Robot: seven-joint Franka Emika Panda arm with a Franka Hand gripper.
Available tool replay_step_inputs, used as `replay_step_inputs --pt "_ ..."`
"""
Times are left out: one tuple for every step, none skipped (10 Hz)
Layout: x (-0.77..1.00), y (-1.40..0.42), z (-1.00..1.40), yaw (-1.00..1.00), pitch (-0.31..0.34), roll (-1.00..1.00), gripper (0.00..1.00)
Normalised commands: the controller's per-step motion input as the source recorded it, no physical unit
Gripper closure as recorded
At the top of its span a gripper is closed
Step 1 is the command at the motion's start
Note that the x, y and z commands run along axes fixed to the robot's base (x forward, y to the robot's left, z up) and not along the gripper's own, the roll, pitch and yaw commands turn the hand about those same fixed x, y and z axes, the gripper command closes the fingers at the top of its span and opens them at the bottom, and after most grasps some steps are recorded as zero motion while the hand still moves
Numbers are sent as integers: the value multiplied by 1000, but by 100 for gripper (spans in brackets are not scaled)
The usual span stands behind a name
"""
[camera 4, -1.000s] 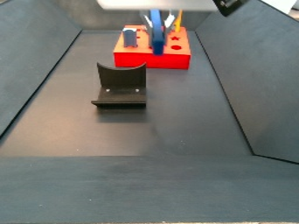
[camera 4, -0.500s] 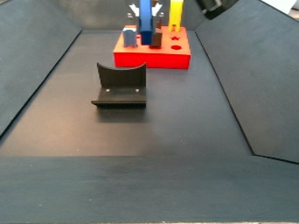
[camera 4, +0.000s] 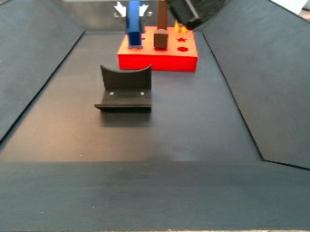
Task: Pick up the rectangle object. Move up. Place the rectangle object on the fixture. Regrasp the rectangle object. Move to above the board. Insert the rectangle object.
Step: Place the rectangle object on the fixture.
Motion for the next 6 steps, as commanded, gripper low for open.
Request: replay_step_inputs --pt "384 27 -6 -58 68 -150 100" --pt "284 26 -4 -45 78 -146 100" --pt "217 26 -3 -37 89 -144 100" --pt "177 25 -6 -34 94 -143 100" --pt "112 58 -1000 -54 31 -1000 100" --pt "103 59 -1000 -56 26 -1000 100"
